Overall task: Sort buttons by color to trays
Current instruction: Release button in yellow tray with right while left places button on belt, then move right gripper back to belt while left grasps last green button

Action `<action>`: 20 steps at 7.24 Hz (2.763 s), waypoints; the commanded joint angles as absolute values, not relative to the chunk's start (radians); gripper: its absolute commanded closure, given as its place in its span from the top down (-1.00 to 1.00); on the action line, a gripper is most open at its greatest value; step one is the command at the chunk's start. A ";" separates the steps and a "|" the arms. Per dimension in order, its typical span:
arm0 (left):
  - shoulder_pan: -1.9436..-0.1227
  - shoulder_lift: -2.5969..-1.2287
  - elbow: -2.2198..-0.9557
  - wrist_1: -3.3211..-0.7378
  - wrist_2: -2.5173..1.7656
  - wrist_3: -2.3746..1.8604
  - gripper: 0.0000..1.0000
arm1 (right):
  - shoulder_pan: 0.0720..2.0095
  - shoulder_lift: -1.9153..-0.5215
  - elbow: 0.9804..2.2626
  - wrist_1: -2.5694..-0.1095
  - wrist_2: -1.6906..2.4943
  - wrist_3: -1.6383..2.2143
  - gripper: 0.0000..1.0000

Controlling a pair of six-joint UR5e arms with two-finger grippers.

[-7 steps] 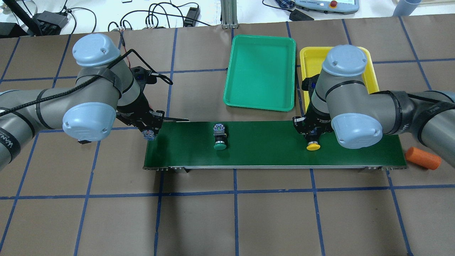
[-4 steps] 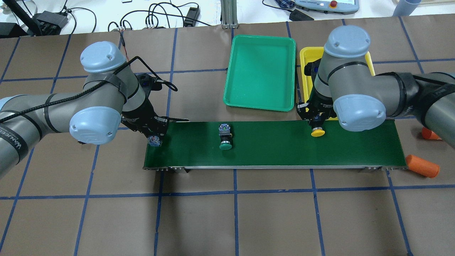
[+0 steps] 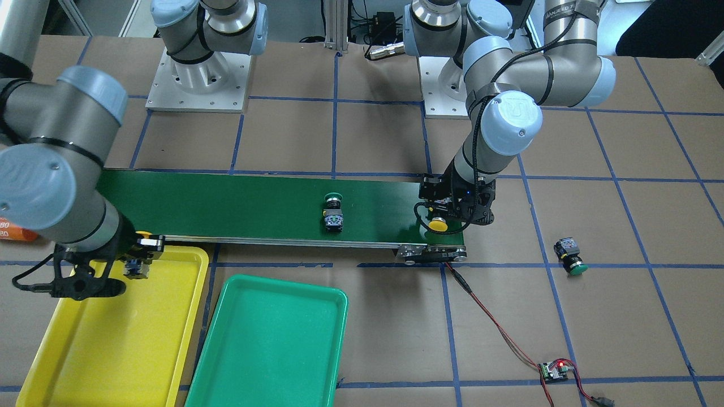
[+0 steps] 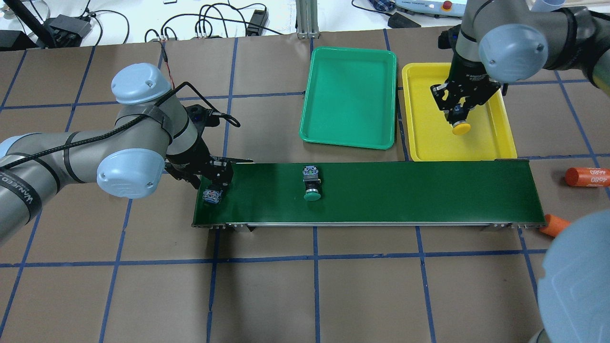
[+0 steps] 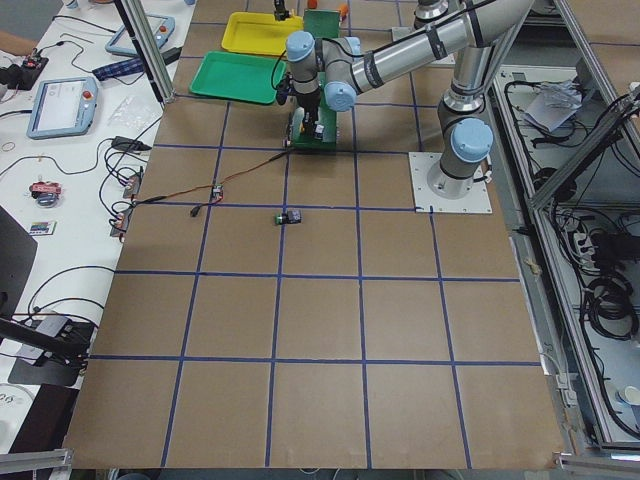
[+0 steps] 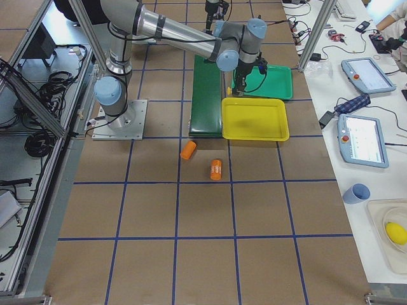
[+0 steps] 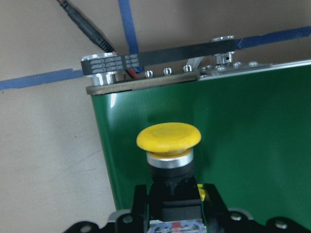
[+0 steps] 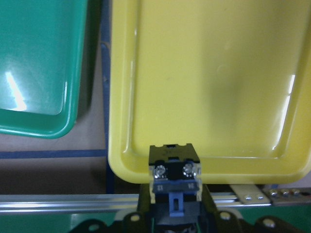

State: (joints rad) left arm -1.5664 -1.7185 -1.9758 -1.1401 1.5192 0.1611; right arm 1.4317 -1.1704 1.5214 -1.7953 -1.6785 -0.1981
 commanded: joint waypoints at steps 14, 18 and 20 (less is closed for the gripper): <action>-1.048 -1.976 -1.928 -0.802 1.612 0.422 1.00 | 1.311 -1.503 1.981 -1.920 -1.476 -0.376 0.90; -1.049 -1.994 -1.925 -0.805 1.585 0.431 -1.00 | 1.479 -1.486 2.065 -2.089 -1.565 -0.206 0.82; -1.068 -1.953 -1.918 -0.827 1.530 0.434 -1.00 | 1.480 -1.473 2.088 -2.132 -1.556 -0.195 0.82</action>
